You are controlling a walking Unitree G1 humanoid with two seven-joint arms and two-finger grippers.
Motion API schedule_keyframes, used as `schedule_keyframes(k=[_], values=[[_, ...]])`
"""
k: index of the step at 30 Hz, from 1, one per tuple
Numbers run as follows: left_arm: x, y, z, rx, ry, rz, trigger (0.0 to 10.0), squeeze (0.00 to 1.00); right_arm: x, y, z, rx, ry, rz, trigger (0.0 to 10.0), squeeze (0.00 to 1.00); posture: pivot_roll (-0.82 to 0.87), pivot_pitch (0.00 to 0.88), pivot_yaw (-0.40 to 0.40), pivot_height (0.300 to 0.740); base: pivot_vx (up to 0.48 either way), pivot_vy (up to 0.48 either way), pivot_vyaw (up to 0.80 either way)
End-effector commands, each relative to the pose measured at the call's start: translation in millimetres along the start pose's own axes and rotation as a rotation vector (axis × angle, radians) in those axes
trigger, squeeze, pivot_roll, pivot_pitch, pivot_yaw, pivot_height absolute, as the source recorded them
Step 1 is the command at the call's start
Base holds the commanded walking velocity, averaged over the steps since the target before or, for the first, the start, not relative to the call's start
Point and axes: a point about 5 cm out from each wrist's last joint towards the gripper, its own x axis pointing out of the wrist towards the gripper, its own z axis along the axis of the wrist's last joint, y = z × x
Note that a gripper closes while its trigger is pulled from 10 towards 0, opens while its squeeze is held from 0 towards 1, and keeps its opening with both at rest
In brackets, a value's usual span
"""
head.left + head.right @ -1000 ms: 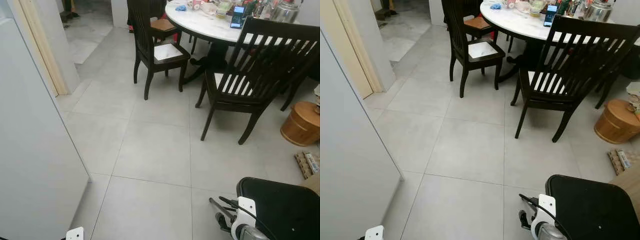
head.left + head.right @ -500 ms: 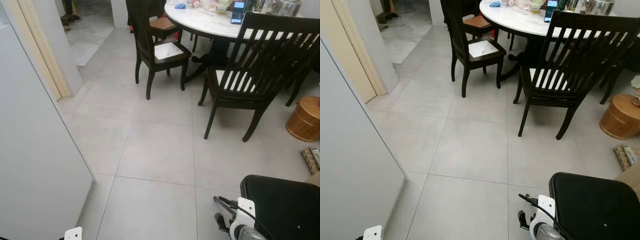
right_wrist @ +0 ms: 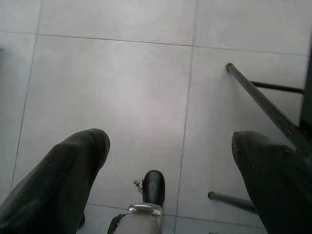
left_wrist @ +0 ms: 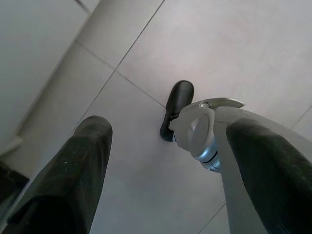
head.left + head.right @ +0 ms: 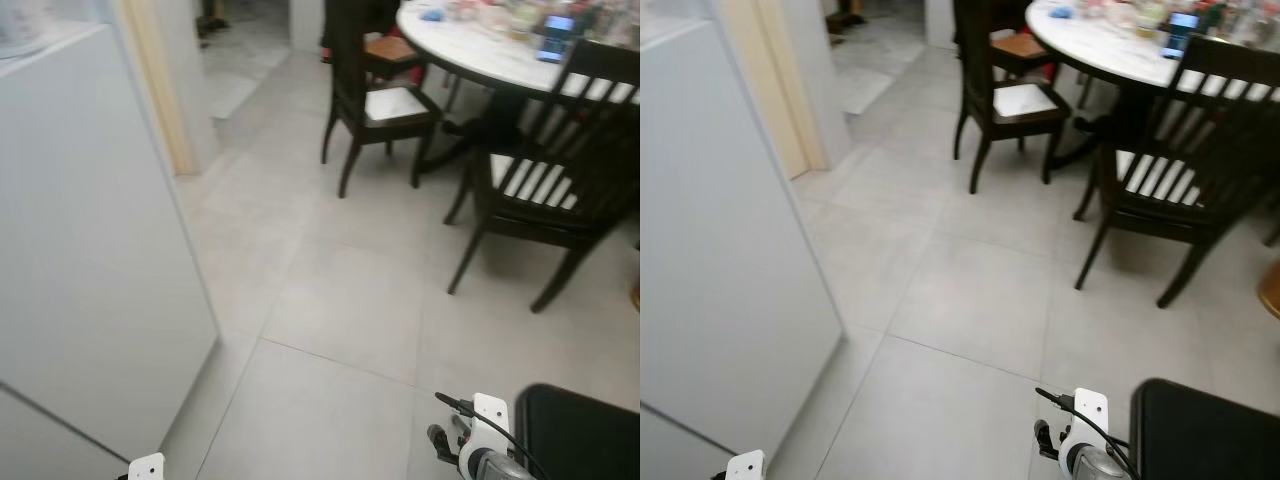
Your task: Restocking fridge
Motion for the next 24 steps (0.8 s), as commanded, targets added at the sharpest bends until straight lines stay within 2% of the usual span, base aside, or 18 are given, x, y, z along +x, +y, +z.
schedule_keyframes(k=[1,24], values=[[-0.4,0.9,-5.3,-0.004,0.024,0.007,10.0,0.00,-0.4,-2.3,-1.0,-0.008,0.011,-0.004,10.0,0.00,0.03,0.000,-0.057,0.740,0.000,0.000,0.80],[-0.7,1.6,-7.1,-0.008,0.019,0.021,10.0,0.00,-0.7,-3.0,-3.1,-0.015,0.018,0.000,10.0,0.00,0.02,0.000,-0.052,0.740,0.000,0.000,0.80]])
